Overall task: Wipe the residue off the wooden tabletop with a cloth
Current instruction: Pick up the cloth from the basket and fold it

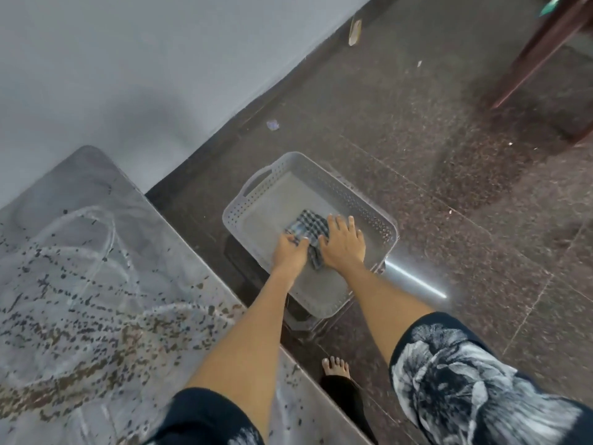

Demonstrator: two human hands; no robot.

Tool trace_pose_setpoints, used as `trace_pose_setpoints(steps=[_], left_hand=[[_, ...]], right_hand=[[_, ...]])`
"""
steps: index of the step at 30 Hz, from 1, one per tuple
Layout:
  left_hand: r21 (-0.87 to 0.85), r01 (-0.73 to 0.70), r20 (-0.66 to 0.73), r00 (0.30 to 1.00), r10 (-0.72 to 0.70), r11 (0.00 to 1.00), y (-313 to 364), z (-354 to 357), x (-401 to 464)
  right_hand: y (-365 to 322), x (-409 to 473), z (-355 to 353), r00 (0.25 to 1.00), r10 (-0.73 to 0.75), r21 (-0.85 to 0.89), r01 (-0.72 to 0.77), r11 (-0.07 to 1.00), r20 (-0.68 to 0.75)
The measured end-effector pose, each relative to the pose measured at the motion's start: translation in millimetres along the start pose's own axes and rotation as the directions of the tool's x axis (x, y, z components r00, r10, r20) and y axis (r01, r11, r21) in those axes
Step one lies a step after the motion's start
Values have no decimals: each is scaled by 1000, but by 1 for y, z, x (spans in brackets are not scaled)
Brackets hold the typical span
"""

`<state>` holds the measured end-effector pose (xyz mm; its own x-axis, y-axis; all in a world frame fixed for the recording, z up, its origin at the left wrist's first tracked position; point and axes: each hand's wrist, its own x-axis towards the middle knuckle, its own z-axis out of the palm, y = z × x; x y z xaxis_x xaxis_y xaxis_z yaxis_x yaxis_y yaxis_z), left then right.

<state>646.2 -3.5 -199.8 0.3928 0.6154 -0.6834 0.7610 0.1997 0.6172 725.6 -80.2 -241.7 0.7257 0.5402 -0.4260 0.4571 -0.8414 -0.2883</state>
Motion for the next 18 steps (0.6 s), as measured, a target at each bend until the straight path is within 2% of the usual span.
trace_pose_setpoints(steps=[8, 10, 13, 15, 18], left_hand=[[-190, 233, 34, 972, -231, 954, -21, 40, 50], [-220, 247, 13, 968, -250, 944, -25, 43, 52], [-206, 271, 24, 962, -272, 940, -25, 40, 53], [-179, 301, 46, 954, -297, 937, -23, 35, 50], [-186, 289, 77, 957, -279, 939, -15, 26, 39]], right_hand=[[17, 52, 24, 999, 35, 127, -38, 991, 22], [18, 55, 25, 992, 66, 242, -90, 966, 106], [16, 56, 19, 944, 26, 461, -184, 868, 328], [12, 52, 8, 874, -11, 539, -289, 791, 486], [8, 40, -9, 718, -140, 667, -532, 522, 682]])
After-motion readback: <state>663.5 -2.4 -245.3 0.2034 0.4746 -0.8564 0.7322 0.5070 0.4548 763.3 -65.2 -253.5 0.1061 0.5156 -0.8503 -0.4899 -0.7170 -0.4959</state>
